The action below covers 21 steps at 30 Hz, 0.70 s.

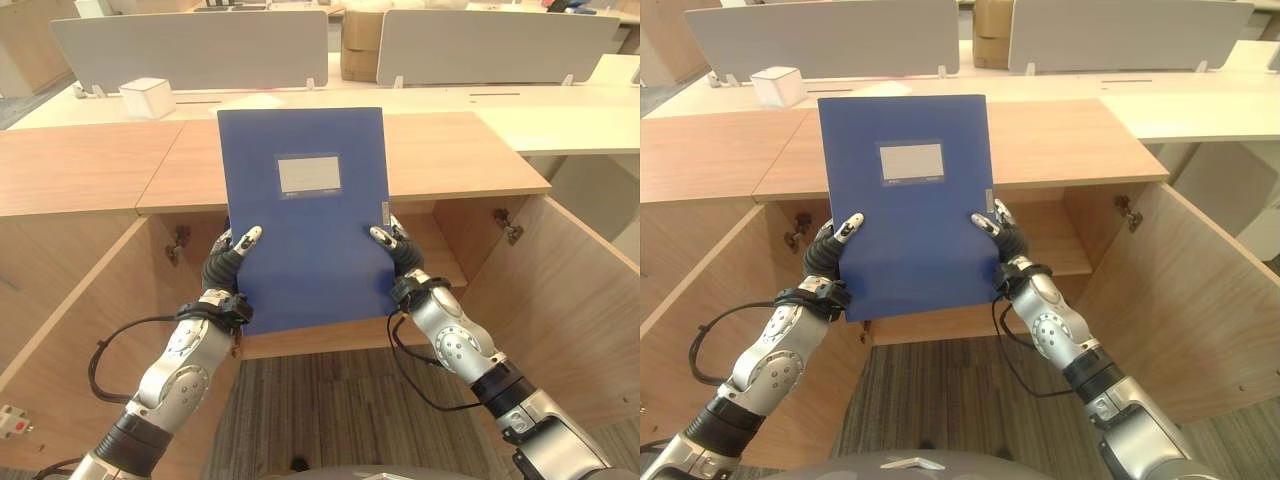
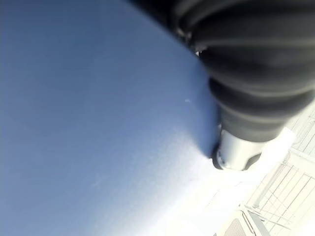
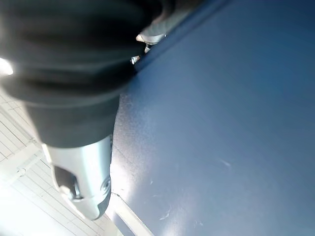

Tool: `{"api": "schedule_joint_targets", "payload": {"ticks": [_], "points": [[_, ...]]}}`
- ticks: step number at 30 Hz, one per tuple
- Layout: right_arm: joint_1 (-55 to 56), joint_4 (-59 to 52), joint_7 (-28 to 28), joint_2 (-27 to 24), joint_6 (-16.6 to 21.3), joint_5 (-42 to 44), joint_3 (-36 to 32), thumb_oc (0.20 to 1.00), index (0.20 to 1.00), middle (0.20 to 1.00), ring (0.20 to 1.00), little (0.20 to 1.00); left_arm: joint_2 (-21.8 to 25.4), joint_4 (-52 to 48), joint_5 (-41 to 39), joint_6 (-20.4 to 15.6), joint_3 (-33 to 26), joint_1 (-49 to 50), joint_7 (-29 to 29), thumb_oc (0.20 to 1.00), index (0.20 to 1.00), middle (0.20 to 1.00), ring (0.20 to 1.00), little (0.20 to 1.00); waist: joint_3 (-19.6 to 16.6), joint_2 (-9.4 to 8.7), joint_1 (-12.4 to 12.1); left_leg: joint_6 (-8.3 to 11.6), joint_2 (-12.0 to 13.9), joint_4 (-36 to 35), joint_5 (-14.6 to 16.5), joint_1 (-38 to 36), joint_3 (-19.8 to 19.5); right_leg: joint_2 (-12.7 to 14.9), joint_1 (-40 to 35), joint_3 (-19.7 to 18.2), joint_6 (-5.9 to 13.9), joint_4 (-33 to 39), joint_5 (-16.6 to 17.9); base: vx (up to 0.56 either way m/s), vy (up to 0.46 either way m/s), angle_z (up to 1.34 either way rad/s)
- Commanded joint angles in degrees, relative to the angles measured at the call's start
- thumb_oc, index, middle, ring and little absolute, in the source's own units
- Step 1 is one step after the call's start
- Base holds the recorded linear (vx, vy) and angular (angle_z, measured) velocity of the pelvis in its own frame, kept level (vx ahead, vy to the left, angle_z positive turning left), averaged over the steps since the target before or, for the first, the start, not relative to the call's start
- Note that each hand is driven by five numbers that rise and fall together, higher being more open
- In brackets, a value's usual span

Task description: Put the empty folder in the office cabinet

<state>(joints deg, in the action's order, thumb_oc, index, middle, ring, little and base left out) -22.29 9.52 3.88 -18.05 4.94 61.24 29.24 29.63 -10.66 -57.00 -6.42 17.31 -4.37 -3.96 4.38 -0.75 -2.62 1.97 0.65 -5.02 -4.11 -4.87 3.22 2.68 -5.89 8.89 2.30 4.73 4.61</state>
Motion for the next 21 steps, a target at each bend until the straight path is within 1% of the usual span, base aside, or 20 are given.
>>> {"api": "schedule_joint_targets", "payload": {"ticks": [1,9,14,15,17,18,21], "points": [[-1.93,-3.11,3.62,5.2,-0.91,-2.58,6.28,1.0,1.0,1.0,1.0,1.0,-3.32,-5.24,0.26,-3.45,0.07,-6.0,2.8,0.2,0.2,0.2,0.2,0.2,-2.36,-2.48,-0.31,2.84,3.09,0.02,4.25,1.36,0.94,7.4,-0.1,-2.94,6.22,-4.28,-8.06,0.0,0.0,0.0],[0.44,-3.8,3.68,5.87,-1.83,-3.25,6.24,1.0,1.0,1.0,1.0,1.0,-5.69,-5.86,0.96,-2.87,-0.21,-5.14,2.94,0.2,0.2,0.2,0.2,0.2,-2.35,-2.91,-0.44,2.66,3.01,0.02,4.54,1.57,0.77,7.44,0.28,-3.03,6.23,-4.14,-7.98,0.0,0.0,0.0],[1.02,-3.57,4.13,5.99,-2.88,-3.85,6.69,1.0,1.0,1.0,1.0,1.0,-5.59,-7.0,0.79,-2.63,-0.19,-5.08,3.51,0.2,0.2,0.2,0.2,0.2,-1.65,-3.35,-0.95,2.49,2.83,0.02,4.37,2.32,0.22,7.37,1.23,-2.76,6.45,-3.97,-7.45,0.0,0.009,0.0],[1.59,-3.9,4.51,5.8,-3.28,-3.93,6.83,0.2,0.2,0.2,0.2,0.2,-5.61,-7.24,0.44,-2.48,0.2,-5.0,3.92,0.2,0.2,0.2,0.2,0.2,-1.39,-3.86,-1.33,2.42,2.71,0.02,4.24,2.77,0.29,7.47,1.33,-2.64,6.7,-3.76,-7.28,0.03,0.035,0.01],[2.4,-4.49,5.04,5.64,-3.37,-3.92,6.68,0.2,0.2,0.2,0.2,0.2,-5.75,-7.29,0.15,-2.43,0.46,-5.09,4.33,0.2,0.2,0.2,0.2,0.2,-1.28,-4.54,-1.63,2.32,2.58,0.02,4.28,3.14,0.26,7.65,1.43,-2.57,6.92,-3.54,-7.12,0.02,0.025,0.0],[2.4,-4.5,5.04,5.64,-3.37,-3.92,6.67,0.2,0.2,0.2,0.2,0.2,-5.75,-7.29,0.15,-2.43,0.47,-5.09,4.33,0.2,0.2,0.2,0.2,0.2,-1.29,-4.55,-1.63,2.32,2.57,0.02,4.28,3.15,0.26,7.65,1.44,-2.57,6.92,-3.54,-7.12,0.0,0.0,0.0],[3.28,-5.07,5.42,5.64,-3.21,-3.64,6.59,0.2,0.2,0.2,0.2,0.2,-5.79,-7.08,-0.14,-2.63,1.31,-6.21,4.38,0.2,0.2,0.2,0.2,0.2,-0.59,-6.19,-2.62,2.02,2.24,0.02,4.26,4.16,0.13,7.92,1.92,-2.45,7.46,-3.32,-6.83,0.01,0.03,0.06]]}}
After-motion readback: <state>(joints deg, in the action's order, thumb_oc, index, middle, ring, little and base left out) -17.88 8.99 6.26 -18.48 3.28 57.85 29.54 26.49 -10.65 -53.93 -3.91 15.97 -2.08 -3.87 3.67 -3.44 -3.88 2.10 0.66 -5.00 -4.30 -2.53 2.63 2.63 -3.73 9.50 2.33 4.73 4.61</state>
